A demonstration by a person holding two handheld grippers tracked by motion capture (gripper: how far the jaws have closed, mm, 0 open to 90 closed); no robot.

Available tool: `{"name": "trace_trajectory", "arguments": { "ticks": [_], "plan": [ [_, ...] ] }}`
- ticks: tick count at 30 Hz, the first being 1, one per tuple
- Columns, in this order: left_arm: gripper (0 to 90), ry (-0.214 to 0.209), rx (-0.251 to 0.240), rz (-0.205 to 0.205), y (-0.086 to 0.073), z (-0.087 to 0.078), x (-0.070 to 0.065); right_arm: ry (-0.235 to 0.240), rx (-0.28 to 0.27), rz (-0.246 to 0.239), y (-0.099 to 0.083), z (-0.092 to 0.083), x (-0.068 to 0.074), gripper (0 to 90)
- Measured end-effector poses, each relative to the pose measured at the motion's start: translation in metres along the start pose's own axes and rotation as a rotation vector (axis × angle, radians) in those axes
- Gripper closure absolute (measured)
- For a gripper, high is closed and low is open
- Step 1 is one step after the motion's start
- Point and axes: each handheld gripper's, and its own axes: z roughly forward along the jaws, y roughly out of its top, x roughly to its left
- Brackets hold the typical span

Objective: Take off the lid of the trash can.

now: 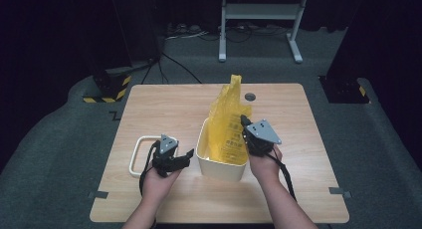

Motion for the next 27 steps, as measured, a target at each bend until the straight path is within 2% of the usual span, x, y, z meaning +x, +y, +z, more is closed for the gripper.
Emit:
{"name": "trace_trajectory", "arguments": {
  "ticks": [3,8,13,16,19,21,24,25,27],
  "plan": [
    [32.8,0.004,-0.003,-0.005,0.000,-0.001,0.001,0.026,-0.049,-0.012,-0.001,-0.015,0.004,90.0],
    [33.0,0.008,-0.028,-0.019,0.003,-0.008,0.003,0.081,-0.098,-0.002,-0.010,-0.040,0.009,90.0],
    [33.1,0.012,-0.095,-0.039,0.010,-0.022,0.004,0.136,-0.116,0.015,-0.024,-0.066,0.011,90.0],
    [33.0,-0.002,-0.153,-0.038,0.018,-0.033,0.001,0.146,-0.113,-0.014,-0.032,-0.075,0.012,90.0],
    [32.0,-0.027,-0.220,-0.016,0.024,-0.043,-0.008,0.146,-0.120,-0.007,-0.032,-0.078,0.012,90.0],
    [30.6,-0.068,-0.266,-0.003,0.027,-0.049,-0.017,0.146,-0.124,-0.006,-0.032,-0.079,0.014,90.0],
    [27.0,-0.109,-0.310,0.049,0.032,-0.053,-0.033,0.151,-0.120,-0.017,-0.033,-0.078,0.018,90.0],
    [26.6,-0.126,-0.330,0.082,0.035,-0.054,-0.042,0.153,-0.118,-0.015,-0.033,-0.078,0.019,90.0],
    [26.5,-0.148,-0.345,0.116,0.039,-0.053,-0.053,0.161,-0.114,-0.021,-0.034,-0.077,0.023,90.0]
  ]
}}
